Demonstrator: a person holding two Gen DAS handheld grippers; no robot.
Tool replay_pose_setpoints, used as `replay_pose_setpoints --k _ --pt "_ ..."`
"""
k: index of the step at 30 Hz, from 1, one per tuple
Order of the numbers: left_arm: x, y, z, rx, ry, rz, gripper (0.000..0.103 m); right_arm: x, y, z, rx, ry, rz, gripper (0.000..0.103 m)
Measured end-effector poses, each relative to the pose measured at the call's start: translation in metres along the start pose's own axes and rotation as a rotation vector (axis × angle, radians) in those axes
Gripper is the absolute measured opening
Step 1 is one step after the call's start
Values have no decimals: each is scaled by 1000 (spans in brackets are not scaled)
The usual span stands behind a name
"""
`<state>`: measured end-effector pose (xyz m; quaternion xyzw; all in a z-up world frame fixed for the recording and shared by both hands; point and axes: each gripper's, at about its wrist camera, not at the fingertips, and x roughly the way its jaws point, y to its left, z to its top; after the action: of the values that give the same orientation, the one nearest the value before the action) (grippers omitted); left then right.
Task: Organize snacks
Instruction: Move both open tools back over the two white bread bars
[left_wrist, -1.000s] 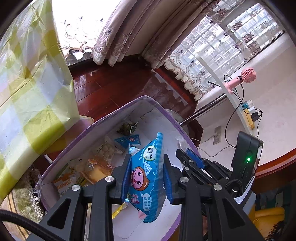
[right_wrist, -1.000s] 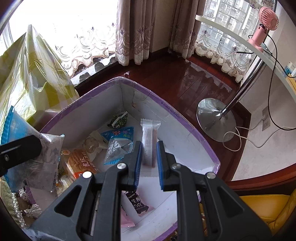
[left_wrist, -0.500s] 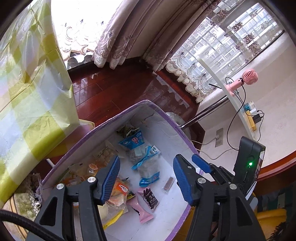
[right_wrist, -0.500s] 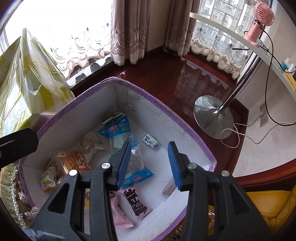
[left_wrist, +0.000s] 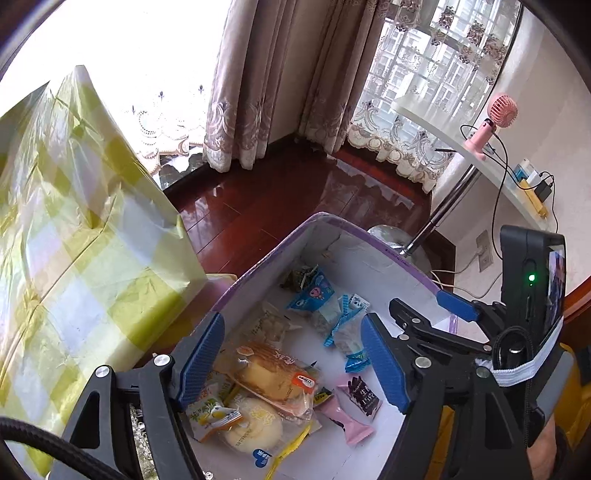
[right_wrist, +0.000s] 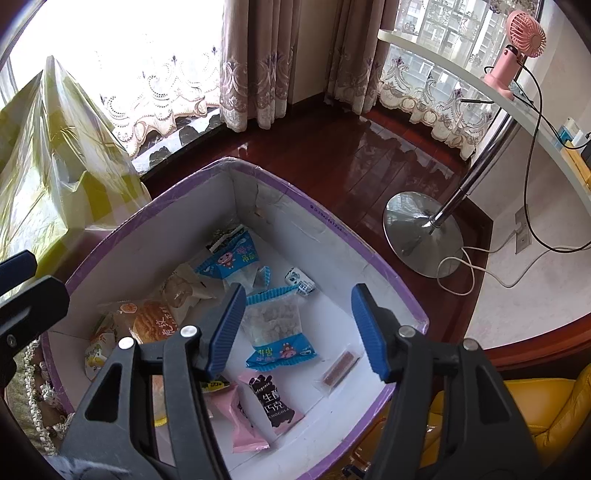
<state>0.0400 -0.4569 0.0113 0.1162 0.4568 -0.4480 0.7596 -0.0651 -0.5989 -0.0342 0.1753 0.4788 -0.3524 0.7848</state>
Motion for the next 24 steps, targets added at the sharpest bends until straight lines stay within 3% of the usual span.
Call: replay_pose_setpoints --k 3,5,8,10,13,17,24 --pt "-7 11 1 -42 -27 -49 77 -2 5 -1 -12 -5 -5 69" --pt "-6 11 4 9 28 5 77 -2 8 0 -19 0 -18 69" --pt "-17 12 5 66 -32 121 77 -8 14 2 -25 -16 -37 69" --pt "-25 21 6 45 -62 97 77 -13 20 5 -28 -31 -53 71" --pt "-35 33 7 41 -89 149 77 -21 28 10 -36 -62 -57 76" --pt "-49 54 7 13 -120 157 77 -31 42 17 -59 -82 -39 78" --pt "-80 98 1 -56 -184 205 77 -42 75 25 -100 -100 53 80"
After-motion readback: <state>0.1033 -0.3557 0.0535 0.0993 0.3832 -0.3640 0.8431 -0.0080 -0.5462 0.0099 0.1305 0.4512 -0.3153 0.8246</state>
